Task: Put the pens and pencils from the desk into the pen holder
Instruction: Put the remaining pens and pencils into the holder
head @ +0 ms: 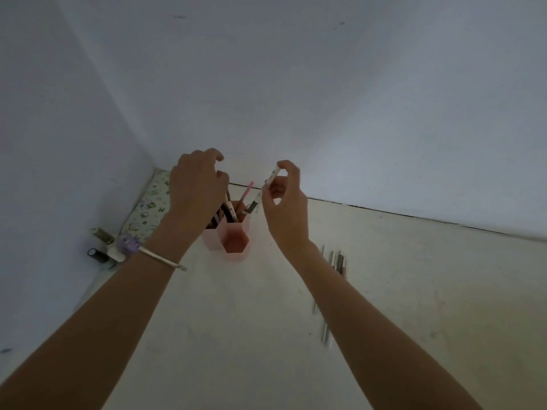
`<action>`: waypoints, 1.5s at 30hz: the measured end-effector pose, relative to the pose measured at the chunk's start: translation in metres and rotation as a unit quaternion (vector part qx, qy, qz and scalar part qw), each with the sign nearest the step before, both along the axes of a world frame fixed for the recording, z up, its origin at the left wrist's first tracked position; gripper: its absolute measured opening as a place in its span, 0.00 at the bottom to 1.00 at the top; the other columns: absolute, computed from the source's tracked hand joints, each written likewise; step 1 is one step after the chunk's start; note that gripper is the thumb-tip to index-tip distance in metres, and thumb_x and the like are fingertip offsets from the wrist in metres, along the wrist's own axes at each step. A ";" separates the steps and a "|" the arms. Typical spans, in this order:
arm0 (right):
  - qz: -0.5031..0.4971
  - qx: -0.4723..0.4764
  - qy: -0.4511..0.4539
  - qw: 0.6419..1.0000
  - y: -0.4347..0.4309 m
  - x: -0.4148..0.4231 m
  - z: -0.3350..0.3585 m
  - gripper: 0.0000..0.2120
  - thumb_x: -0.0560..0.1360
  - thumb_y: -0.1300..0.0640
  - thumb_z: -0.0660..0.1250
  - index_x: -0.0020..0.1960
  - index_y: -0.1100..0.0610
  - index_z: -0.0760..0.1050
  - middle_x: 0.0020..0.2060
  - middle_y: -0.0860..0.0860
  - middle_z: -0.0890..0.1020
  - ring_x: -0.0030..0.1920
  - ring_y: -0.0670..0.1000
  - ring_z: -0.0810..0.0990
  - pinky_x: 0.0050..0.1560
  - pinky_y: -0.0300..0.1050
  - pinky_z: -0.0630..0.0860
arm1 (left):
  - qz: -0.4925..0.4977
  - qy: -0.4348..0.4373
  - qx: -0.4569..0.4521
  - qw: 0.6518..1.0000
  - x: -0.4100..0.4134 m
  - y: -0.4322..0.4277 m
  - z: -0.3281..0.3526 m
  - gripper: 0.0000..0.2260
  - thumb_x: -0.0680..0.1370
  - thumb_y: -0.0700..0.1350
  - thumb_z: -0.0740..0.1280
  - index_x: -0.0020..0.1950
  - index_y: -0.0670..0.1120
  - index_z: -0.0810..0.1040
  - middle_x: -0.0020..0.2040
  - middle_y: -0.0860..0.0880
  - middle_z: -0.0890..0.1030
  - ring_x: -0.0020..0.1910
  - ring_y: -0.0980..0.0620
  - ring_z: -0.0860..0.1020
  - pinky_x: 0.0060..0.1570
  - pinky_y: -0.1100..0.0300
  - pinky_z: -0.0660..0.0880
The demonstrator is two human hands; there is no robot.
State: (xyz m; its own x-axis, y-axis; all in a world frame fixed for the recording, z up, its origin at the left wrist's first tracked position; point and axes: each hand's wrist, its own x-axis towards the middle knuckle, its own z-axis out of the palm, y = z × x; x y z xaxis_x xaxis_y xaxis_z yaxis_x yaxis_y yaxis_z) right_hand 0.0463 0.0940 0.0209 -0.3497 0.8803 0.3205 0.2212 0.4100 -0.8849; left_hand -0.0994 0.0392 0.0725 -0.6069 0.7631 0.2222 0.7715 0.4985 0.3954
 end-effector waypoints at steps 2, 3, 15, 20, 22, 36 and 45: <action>0.018 -0.002 -0.036 0.999 -0.006 -0.009 -0.013 0.19 0.79 0.61 0.64 0.64 0.47 0.62 0.42 0.49 0.82 0.42 0.47 0.82 0.47 0.45 0.81 | -0.001 -0.033 0.041 0.999 0.001 -0.004 0.007 0.15 0.77 0.41 0.64 0.64 0.47 0.77 0.57 0.48 0.81 0.57 0.47 0.76 0.56 0.50 0.74; 0.027 -0.003 -0.055 0.998 -0.009 -0.013 -0.018 0.18 0.79 0.61 0.63 0.63 0.47 0.62 0.43 0.50 0.82 0.43 0.49 0.82 0.47 0.46 0.81 | -0.002 -0.046 0.052 0.998 0.002 -0.005 0.009 0.15 0.77 0.40 0.64 0.63 0.47 0.77 0.57 0.48 0.81 0.57 0.48 0.77 0.56 0.51 0.74; -0.150 0.071 -0.079 0.983 0.030 0.067 -0.019 0.24 0.69 0.73 0.60 0.61 0.58 0.76 0.55 0.51 0.76 0.46 0.46 0.76 0.51 0.45 0.76 | -0.144 -0.128 -0.076 0.978 0.129 0.002 -0.060 0.04 0.76 0.42 0.65 0.49 0.49 0.78 0.42 0.54 0.79 0.42 0.55 0.79 0.42 0.62 0.74; -0.211 0.019 -0.086 0.973 0.040 0.132 -0.027 0.21 0.70 0.71 0.60 0.58 0.56 0.77 0.51 0.47 0.77 0.43 0.34 0.73 0.44 0.26 0.69 | -0.132 -0.241 -0.246 0.929 0.195 0.010 -0.122 0.11 0.78 0.45 0.64 0.58 0.43 0.76 0.55 0.45 0.80 0.54 0.46 0.80 0.52 0.57 0.76; -0.228 0.004 -0.096 0.969 0.038 0.156 -0.032 0.20 0.70 0.71 0.61 0.57 0.55 0.77 0.49 0.44 0.76 0.42 0.35 0.73 0.42 0.26 0.69 | -0.122 -0.216 -0.262 0.933 0.208 0.011 -0.134 0.10 0.79 0.44 0.64 0.58 0.42 0.74 0.57 0.44 0.79 0.55 0.44 0.79 0.51 0.56 0.75; -0.132 -0.247 -0.314 0.907 0.012 0.184 -0.087 0.11 0.74 0.55 0.68 0.54 0.58 0.75 0.41 0.51 0.81 0.40 0.51 0.80 0.40 0.39 0.72 | -0.124 -0.302 0.019 0.945 0.177 0.034 -0.055 0.02 0.73 0.41 0.69 0.43 0.47 0.78 0.39 0.51 0.81 0.39 0.51 0.82 0.43 0.56 0.81; -0.150 -0.222 -0.350 0.898 0.022 0.180 -0.083 0.11 0.75 0.66 0.61 0.54 0.64 0.79 0.51 0.58 0.82 0.51 0.57 0.81 0.47 0.42 0.73 | -0.069 -0.409 0.121 0.902 0.146 0.023 -0.034 0.03 0.78 0.39 0.65 0.48 0.45 0.78 0.30 0.53 0.81 0.32 0.53 0.82 0.43 0.44 0.82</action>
State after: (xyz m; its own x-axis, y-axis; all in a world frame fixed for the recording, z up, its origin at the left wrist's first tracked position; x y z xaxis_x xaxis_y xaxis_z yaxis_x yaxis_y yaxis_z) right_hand 0.2265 0.1157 -0.0626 -0.0540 0.9550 -0.2917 0.8276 -0.1206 -0.5482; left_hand 0.0464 0.0621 0.0381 -0.5460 0.8332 -0.0878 0.2200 0.2437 0.9446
